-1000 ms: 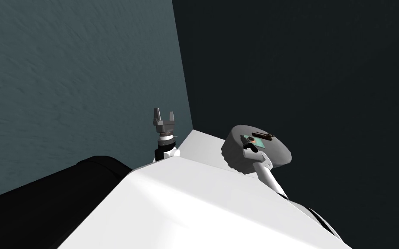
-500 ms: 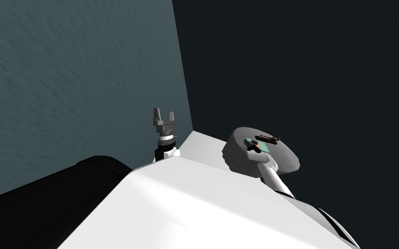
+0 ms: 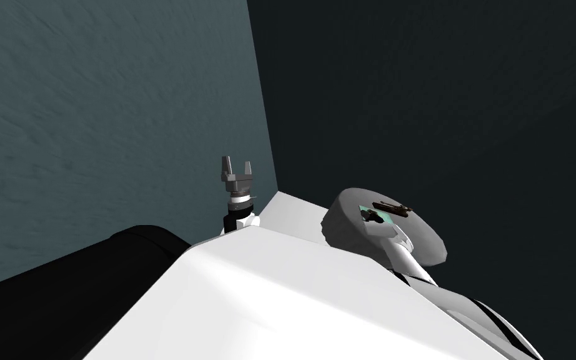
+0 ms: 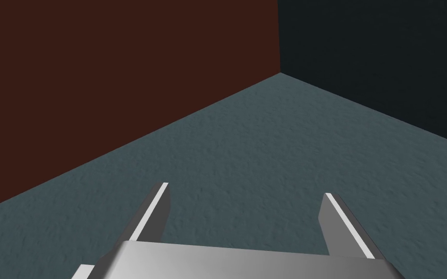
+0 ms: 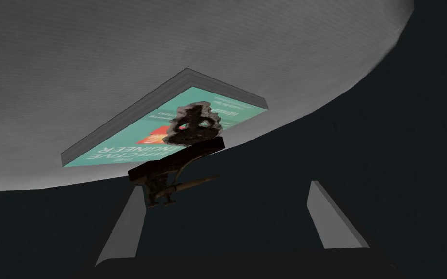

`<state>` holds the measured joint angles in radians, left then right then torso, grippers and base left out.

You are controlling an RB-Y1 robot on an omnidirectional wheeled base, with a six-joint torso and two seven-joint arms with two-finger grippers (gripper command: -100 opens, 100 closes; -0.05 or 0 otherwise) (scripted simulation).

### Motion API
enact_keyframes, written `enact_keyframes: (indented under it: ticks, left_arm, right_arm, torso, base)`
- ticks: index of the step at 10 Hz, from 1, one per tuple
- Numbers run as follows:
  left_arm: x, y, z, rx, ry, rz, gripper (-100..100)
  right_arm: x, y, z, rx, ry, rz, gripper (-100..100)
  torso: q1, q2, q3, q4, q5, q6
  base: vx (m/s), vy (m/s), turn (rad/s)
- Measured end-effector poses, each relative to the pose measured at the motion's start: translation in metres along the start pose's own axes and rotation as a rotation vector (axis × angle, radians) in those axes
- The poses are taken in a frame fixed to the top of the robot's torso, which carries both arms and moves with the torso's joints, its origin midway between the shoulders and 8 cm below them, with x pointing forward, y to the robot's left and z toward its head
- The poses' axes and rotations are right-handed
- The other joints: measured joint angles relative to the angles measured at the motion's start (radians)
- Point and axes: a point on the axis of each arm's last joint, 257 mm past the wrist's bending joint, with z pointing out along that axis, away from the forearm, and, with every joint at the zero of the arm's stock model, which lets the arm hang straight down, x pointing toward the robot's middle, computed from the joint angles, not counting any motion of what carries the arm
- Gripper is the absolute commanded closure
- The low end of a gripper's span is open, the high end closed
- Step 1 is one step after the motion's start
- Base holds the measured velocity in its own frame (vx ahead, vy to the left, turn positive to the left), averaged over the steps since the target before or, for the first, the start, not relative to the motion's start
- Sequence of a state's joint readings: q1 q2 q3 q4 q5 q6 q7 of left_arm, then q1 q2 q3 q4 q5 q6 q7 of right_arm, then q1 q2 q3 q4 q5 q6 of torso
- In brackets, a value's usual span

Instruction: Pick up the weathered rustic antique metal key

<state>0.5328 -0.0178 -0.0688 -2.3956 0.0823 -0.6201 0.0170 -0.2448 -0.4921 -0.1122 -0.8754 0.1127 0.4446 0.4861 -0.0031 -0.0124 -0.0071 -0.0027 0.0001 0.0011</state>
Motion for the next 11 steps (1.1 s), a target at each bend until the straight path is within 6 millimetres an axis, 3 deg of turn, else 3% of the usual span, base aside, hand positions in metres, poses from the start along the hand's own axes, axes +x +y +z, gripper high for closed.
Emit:
enact_keyframes:
  ticks: [5, 7, 8, 9, 11]
  left_arm:
    - [0.0, 0.0, 0.0, 0.0, 0.0, 0.0, 0]
    - [0.0, 0.0, 0.0, 0.0, 0.0, 0.0, 0]
    - [0.0, 0.0, 0.0, 0.0, 0.0, 0.0, 0]
    - [0.0, 0.0, 0.0, 0.0, 0.0, 0.0, 0]
    - [0.0, 0.0, 0.0, 0.0, 0.0, 0.0, 0]
  right_arm:
    - [0.008, -0.068, 0.008, 0.163, 0.04, -0.11, -100]
    - [0.024, -0.093, 0.004, 0.214, 0.068, -0.141, -100]
    - [0.025, -0.095, 0.004, 0.217, 0.07, -0.143, 0]
    - [0.024, -0.095, 0.004, 0.217, 0.069, -0.143, -100]
    - [0.029, -0.113, 0.004, 0.224, 0.078, -0.134, -100]
  torso:
    - [-0.002, 0.002, 0.001, 0.0, -0.001, 0.0]
    - [-0.003, 0.002, 0.001, 0.0, -0.001, 0.0]
    - [-0.001, 0.007, 0.004, 0.001, -0.001, 0.0]
    - [0.001, 0.011, 0.006, 0.002, 0.0, 0.0]
    - [0.004, 0.012, 0.006, 0.002, 0.001, 0.0]
  base:
    - [0.162, -0.039, 0.02]
    - [0.12, -0.061, 0.027]
    - [0.014, -0.008, 0.001]
    - [0.032, 0.029, 0.128]
    - [0.038, 0.042, 0.122]
